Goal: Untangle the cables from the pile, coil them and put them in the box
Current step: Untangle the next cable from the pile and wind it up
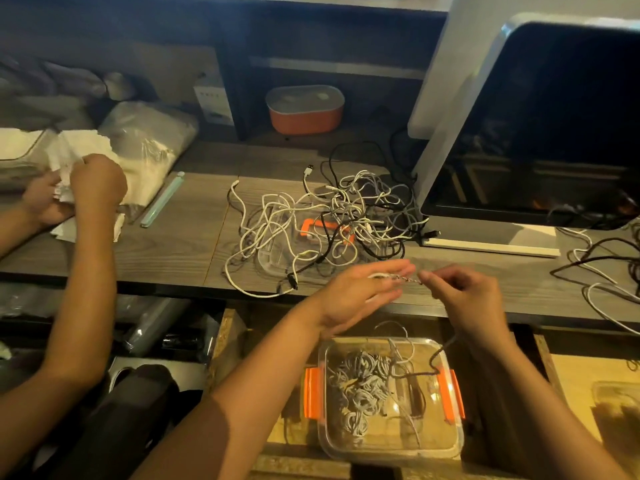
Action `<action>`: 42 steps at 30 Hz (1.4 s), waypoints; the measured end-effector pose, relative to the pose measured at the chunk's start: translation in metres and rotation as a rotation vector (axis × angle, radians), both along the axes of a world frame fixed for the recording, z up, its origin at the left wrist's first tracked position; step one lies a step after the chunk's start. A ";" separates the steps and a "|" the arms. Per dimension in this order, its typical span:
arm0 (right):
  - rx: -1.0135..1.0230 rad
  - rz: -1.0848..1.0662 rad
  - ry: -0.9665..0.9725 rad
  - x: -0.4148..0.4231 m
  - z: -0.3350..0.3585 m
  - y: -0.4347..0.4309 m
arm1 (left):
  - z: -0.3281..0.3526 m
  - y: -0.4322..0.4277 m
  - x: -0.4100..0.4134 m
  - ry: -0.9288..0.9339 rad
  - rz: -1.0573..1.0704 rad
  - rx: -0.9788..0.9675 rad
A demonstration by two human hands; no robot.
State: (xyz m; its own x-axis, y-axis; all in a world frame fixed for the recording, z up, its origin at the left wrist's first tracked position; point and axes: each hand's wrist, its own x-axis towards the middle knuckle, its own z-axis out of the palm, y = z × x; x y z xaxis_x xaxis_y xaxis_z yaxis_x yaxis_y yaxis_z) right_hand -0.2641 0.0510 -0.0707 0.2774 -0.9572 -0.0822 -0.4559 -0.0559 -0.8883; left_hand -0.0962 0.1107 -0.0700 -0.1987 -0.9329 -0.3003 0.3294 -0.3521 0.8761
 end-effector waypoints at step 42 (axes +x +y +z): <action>0.186 0.053 0.065 0.003 -0.007 0.011 | -0.003 -0.006 -0.008 0.089 0.088 0.028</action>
